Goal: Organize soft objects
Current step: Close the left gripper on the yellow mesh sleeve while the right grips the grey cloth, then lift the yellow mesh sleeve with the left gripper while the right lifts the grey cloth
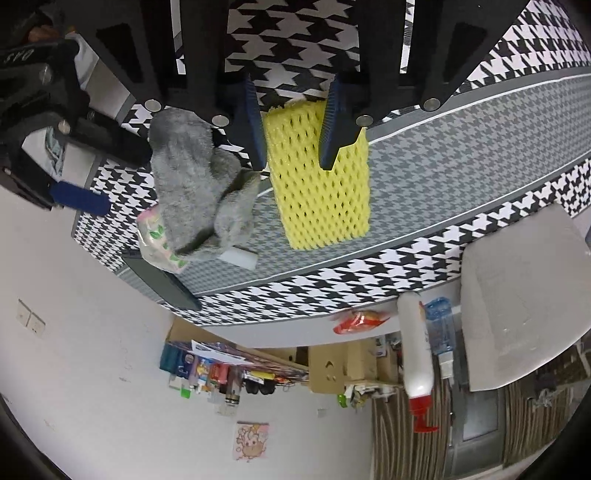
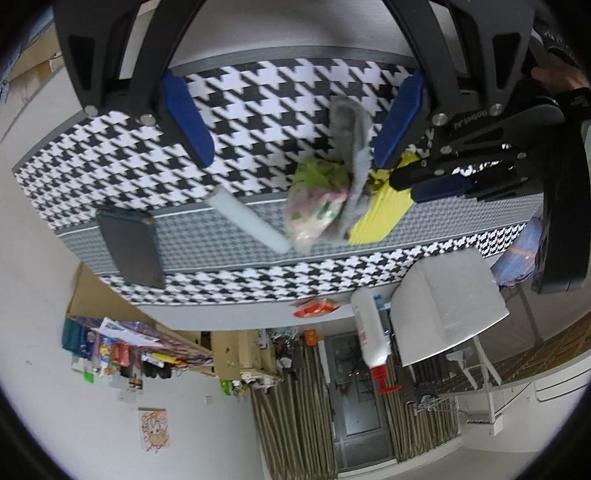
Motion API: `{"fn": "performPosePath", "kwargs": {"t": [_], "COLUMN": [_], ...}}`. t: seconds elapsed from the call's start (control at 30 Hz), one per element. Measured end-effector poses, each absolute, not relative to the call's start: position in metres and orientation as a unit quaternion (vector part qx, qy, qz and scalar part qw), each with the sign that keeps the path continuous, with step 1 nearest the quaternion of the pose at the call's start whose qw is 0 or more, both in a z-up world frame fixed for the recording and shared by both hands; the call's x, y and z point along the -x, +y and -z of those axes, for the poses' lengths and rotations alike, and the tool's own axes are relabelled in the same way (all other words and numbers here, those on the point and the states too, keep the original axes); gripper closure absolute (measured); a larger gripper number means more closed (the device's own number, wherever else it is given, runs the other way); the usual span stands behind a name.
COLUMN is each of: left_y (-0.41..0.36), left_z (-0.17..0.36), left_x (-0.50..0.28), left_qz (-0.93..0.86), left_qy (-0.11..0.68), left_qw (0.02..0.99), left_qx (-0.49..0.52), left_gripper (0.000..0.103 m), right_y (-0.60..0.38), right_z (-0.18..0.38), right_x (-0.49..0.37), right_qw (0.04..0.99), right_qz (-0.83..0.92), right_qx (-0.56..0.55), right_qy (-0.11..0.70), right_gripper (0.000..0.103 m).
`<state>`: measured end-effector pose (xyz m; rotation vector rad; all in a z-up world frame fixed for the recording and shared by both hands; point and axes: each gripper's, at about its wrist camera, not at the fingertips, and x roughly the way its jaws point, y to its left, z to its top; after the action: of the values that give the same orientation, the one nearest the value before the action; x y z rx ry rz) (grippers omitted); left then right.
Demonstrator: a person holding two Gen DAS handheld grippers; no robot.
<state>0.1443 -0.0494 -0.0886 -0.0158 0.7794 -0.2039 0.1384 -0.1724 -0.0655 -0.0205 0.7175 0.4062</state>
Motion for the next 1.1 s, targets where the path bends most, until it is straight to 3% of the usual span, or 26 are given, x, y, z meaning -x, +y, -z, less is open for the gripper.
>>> {"fn": "performPosePath", "kwargs": {"t": [0.17,0.23,0.4,0.53,0.6,0.9,1.1], "left_y": [-0.041,-0.04,-0.037,-0.035,-0.033,-0.028,-0.032], "left_z": [0.085,0.085,0.083,0.084,0.084,0.084,0.087], "left_x": [-0.142,-0.142,-0.14,-0.141,-0.14,-0.139,-0.14], "left_qz": [0.089,0.083,0.081,0.078,0.076,0.067,0.072], "left_qy": [0.373,0.372,0.368,0.369,0.368,0.37,0.378], "left_qw": [0.923,0.925,0.926,0.926,0.926,0.926,0.923], "left_qx": [0.015,0.014,0.016,0.02,0.022,0.025,0.015], "left_gripper": [0.069,0.057,0.051,0.048,0.048,0.047,0.039], "right_y": [-0.163,-0.16,-0.151,-0.146,-0.145,-0.137,-0.135], "right_z": [0.07,0.071,0.081,0.084,0.084,0.069,0.071], "right_x": [-0.137,-0.137,-0.141,-0.142,-0.141,-0.127,-0.132], "right_qw": [0.908,0.904,0.888,0.881,0.88,0.877,0.88], "right_qz": [-0.217,-0.226,-0.244,-0.258,-0.264,-0.315,-0.296], "right_qx": [0.008,0.009,0.011,0.012,0.013,0.03,0.043], "right_qy": [0.359,0.363,0.389,0.395,0.395,0.362,0.368], "right_gripper": [0.014,0.027,0.05,0.081,0.092,0.094,0.091]}}
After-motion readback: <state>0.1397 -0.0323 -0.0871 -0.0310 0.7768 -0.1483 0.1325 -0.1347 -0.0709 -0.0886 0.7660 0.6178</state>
